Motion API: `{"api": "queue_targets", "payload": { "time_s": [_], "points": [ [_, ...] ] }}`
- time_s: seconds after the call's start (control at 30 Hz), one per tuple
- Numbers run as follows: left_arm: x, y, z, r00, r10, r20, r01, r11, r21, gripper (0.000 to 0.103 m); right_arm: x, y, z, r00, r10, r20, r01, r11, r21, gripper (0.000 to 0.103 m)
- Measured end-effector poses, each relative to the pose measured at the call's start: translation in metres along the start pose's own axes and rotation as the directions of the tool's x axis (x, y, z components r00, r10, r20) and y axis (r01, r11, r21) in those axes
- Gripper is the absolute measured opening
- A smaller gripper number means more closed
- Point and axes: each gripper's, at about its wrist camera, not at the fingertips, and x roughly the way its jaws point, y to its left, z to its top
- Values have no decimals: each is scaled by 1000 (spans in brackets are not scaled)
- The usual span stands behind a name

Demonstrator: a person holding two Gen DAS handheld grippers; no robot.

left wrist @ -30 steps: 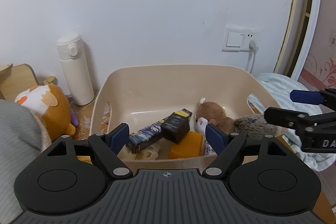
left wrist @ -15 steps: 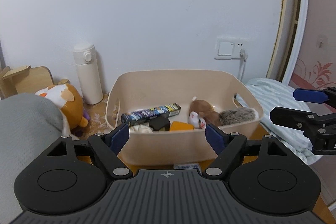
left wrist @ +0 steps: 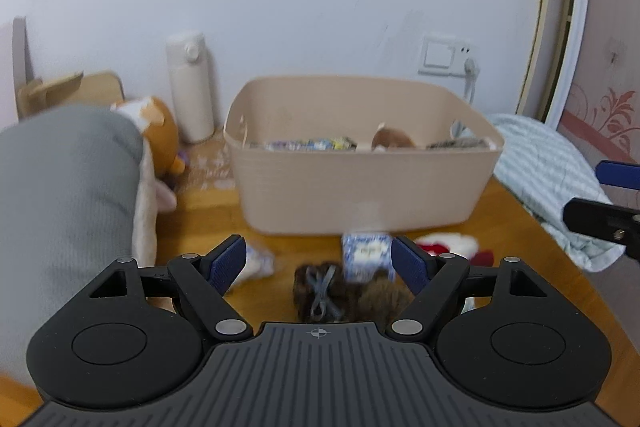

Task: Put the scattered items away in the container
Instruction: 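Withdraw both tools from the basket toward the remaining items on the table, then grasp the brown bow bag with the left tool while the right tool grasps the green plaid scrunchie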

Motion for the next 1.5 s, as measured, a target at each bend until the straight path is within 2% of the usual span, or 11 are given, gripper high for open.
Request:
{"api": "queue_targets", "payload": {
  "time_s": [0.5, 0.67, 1.13, 1.5],
  "points": [
    [25, 4, -49, 996, 15, -89, -16, 1000, -15, 81, 12, -4, -54, 994, -22, -107, 27, 998, 49, 92],
    [30, 4, -54, 995, 10, -104, -11, 1000, -11, 81, 24, 2, -67, 988, -26, -152, 30, 999, 27, 91],
    [49, -1, -55, 992, -2, -123, -1, 1000, -26, 81, 42, 6, -79, 979, -22, -202, 27, 999, 21, 91],
    [60, 7, -61, 987, 5, -160, -13, 999, -50, 81, 58, 13, -85, 970, -22, -241, 23, 1000, 1, 83]
  ]
}}
